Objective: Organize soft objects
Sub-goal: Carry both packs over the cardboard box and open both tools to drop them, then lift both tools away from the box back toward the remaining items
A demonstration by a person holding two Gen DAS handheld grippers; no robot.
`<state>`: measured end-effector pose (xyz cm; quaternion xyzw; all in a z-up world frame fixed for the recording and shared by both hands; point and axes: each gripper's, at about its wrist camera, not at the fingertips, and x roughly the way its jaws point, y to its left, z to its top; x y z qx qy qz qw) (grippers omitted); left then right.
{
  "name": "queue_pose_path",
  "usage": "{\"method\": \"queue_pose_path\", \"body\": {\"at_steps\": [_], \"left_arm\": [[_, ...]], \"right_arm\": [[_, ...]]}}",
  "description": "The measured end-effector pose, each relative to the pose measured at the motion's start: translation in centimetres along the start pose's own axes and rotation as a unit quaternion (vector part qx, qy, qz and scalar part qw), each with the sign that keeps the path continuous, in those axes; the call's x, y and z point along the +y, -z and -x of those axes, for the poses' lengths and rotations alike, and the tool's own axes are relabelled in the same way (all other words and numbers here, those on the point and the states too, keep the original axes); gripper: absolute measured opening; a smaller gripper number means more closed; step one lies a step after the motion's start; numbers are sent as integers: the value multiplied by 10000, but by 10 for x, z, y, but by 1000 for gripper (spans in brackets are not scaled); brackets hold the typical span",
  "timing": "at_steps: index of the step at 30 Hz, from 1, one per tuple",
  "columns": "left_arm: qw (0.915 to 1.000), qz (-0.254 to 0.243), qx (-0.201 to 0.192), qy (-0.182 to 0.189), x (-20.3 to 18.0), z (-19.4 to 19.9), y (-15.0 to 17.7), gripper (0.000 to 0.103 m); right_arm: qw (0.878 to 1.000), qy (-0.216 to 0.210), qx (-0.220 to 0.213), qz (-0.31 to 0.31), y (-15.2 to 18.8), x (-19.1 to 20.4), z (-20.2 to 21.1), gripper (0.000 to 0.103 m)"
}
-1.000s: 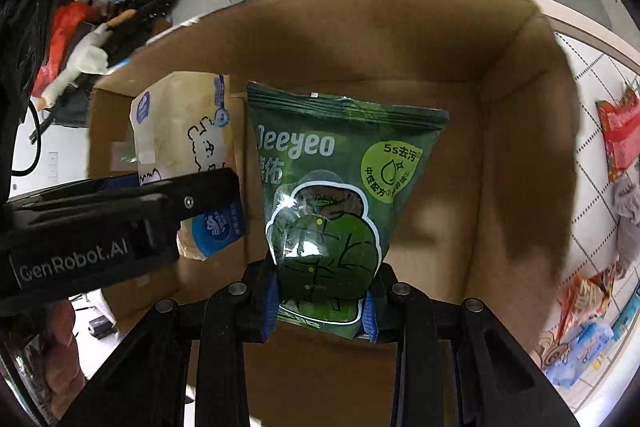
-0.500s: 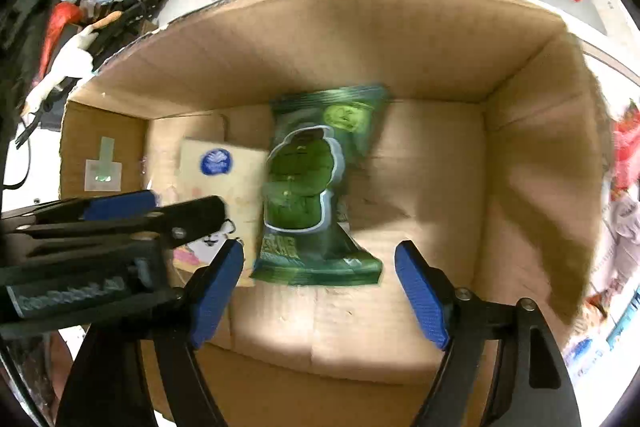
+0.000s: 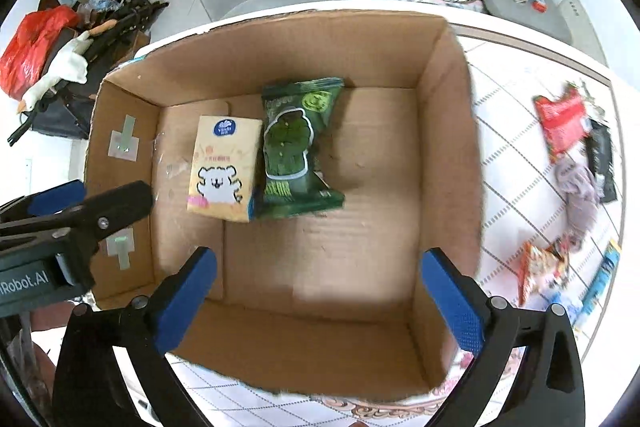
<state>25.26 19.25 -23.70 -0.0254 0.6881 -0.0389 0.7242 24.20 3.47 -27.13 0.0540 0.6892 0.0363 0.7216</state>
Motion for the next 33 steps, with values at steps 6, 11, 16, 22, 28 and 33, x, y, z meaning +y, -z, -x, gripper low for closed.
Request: {"method": "queue_pose_path", "body": {"at_steps": [6, 11, 16, 22, 28, 33], "left_arm": [[9988, -5, -467, -150, -6, 33, 29, 102], [9970, -26, -758, -121, -9, 65, 57, 102], [9944, -120, -1043, -140, -12, 97, 85, 102], [9922, -164, -1226, -161, -16, 126, 112, 102], [9905, -128, -1362, -129, -28, 144, 124, 102], [9895, -269, -1421, -70, -62, 154, 122, 102]], "right_arm": [[9994, 180, -286, 35, 27, 4, 29, 103], [9983, 242, -511, 126, 56, 11, 59, 103], [9964, 163, -813, 167, 86, 16, 95, 103], [9941, -18, -1078, 142, 114, 16, 131, 103], [9926, -303, -1168, 138, 129, 9, 151, 103], [9909, -504, -1244, -84, 131, -20, 161, 103]]}}
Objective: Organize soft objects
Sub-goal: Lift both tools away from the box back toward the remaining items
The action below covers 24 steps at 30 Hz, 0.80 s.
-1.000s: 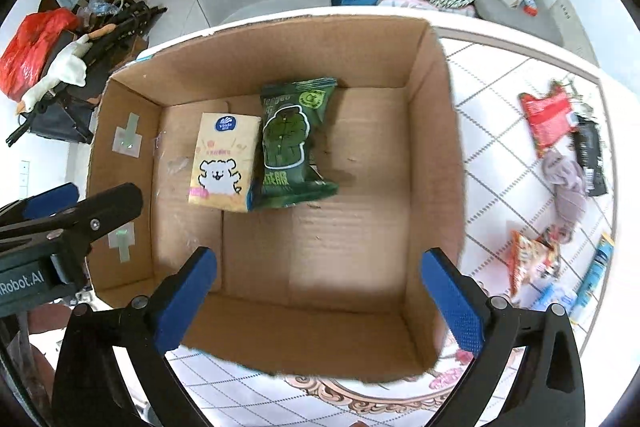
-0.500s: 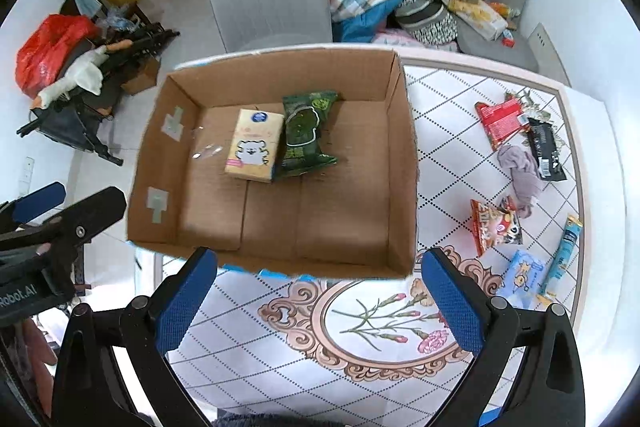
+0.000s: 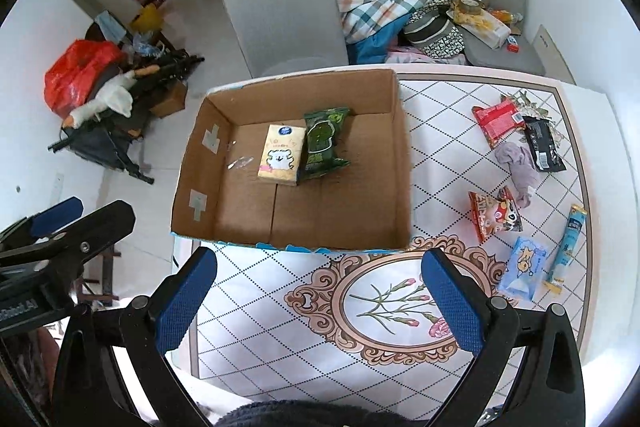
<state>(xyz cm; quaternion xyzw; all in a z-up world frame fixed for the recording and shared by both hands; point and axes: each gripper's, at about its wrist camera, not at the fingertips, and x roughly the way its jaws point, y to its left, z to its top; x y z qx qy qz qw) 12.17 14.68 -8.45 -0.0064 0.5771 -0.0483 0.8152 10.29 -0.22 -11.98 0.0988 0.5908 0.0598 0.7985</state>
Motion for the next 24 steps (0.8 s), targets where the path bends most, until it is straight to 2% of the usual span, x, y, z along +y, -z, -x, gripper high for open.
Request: {"method": "queue_pose_path", "body": {"at_steps": [4, 6, 12, 17, 19, 23, 24], "left_arm": [[9994, -335, 22, 63, -46, -7, -8, 102], [9979, -636, 88, 99, -83, -20, -13, 102], [9873, -1535, 400, 100, -185, -75, -32, 102], [9709, -2307, 627, -158, -268, -140, -65, 102], [9641, -2537, 767, -175, -295, -168, -81, 102], [9526, -2856, 990, -346, -336, -222, -108, 102], [9470, -2998, 1092, -364, -350, -242, -114, 102]], "right_arm": [[9993, 28, -47, -382, -2, -45, 10, 103], [9980, 104, -69, -623, -2, -75, 15, 103], [9860, 500, 8, -1588, 2, -201, 22, 103], [9710, 793, 265, -2241, 4, -305, 3, 103], [9663, 817, 410, -2407, -5, -345, -14, 103], [9659, 646, 592, -2438, -34, -395, -53, 103], [9669, 616, 669, -2383, -47, -407, -67, 103]]}}
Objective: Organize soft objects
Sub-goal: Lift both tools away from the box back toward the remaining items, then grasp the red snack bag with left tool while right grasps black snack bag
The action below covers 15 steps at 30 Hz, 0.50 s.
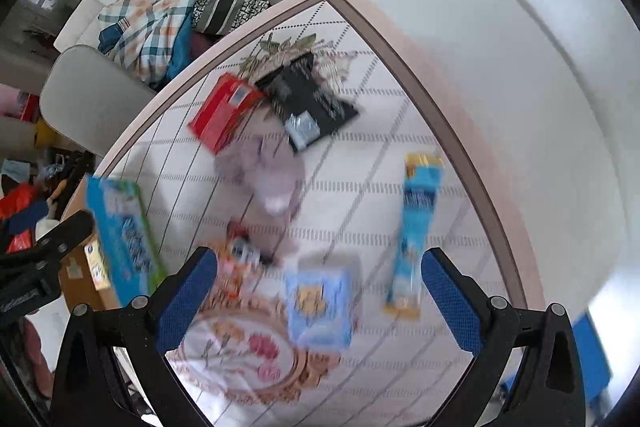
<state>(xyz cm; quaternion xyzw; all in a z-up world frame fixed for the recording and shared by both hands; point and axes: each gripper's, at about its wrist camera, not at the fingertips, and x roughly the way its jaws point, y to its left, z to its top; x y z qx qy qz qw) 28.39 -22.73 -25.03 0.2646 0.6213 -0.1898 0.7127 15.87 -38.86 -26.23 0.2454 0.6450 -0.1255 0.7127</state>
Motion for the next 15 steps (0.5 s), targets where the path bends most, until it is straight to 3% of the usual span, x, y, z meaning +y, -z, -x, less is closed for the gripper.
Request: {"method": "queue_pose_path", "body": {"at_steps": [4, 11, 15], "left_arm": [[9988, -307, 376, -63, -18, -52, -43, 102], [9926, -596, 1059, 23, -37, -141, -85, 102], [9904, -535, 1267, 140, -33, -164, -90, 82]], "right_arm": [[9995, -169, 212, 143, -46, 0, -35, 103], [9979, 94, 533, 342, -94, -3, -82, 103], [9965, 99, 696, 461, -104, -2, -101, 103]]}}
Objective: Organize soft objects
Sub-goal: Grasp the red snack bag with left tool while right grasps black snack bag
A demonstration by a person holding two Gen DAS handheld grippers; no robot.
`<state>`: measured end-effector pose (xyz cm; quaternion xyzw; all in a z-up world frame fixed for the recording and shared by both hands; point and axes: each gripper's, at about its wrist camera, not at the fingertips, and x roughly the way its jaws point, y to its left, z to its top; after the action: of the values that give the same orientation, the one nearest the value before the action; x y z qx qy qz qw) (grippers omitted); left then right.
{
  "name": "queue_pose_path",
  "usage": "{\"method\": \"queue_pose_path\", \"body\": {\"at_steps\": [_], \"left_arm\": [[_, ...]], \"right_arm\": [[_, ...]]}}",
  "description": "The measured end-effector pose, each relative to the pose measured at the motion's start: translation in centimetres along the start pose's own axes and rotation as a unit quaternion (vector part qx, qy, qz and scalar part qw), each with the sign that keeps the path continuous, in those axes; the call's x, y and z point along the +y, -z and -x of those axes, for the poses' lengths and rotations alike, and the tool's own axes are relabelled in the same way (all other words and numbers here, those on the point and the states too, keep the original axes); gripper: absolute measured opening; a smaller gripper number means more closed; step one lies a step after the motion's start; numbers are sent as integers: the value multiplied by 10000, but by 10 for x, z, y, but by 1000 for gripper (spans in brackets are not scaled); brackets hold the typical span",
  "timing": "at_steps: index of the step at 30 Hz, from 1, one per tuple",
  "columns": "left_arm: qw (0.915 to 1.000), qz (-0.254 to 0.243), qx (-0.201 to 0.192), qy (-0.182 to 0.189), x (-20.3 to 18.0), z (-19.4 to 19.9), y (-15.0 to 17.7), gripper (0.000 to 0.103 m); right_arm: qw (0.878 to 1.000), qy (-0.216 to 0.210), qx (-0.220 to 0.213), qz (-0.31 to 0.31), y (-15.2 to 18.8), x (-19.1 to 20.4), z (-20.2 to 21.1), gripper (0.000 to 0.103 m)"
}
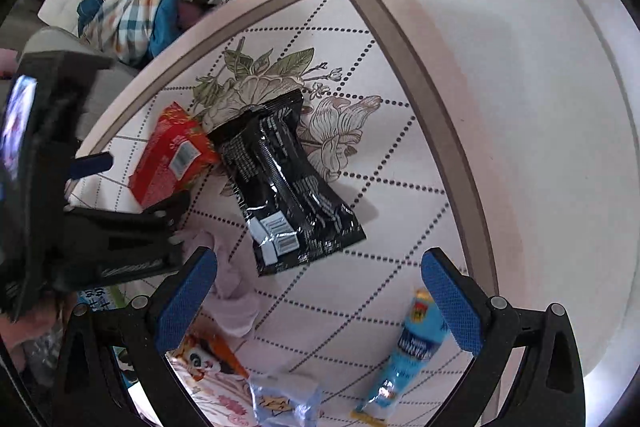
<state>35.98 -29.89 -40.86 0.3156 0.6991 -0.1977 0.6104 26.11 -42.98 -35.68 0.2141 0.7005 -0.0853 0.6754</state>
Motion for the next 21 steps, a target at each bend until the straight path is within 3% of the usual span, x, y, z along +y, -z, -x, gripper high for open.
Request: {"method": "queue_pose_path", "body": {"at_steps": [2, 3, 4, 10, 21], "left_arm": [[9993, 240, 90, 274, 9, -4, 2, 71], [9981, 431, 100, 423, 16, -4, 3, 59], [9963, 653, 115, 555, 22, -4, 6, 56], [9793, 1807, 148, 900, 64, -12, 25, 54], [9816, 1686, 117, 886, 67, -18, 37, 59]], "right_arm": [[9999, 7, 86, 65, -5, 3, -9, 103], [9999, 36, 132, 105, -9, 5, -16, 103], [9998, 42, 155, 135, -11, 7, -19, 103], [9990, 72, 332, 293, -28, 24, -43, 103], [9947, 771, 596, 316, -56, 53, -82, 98]]}}
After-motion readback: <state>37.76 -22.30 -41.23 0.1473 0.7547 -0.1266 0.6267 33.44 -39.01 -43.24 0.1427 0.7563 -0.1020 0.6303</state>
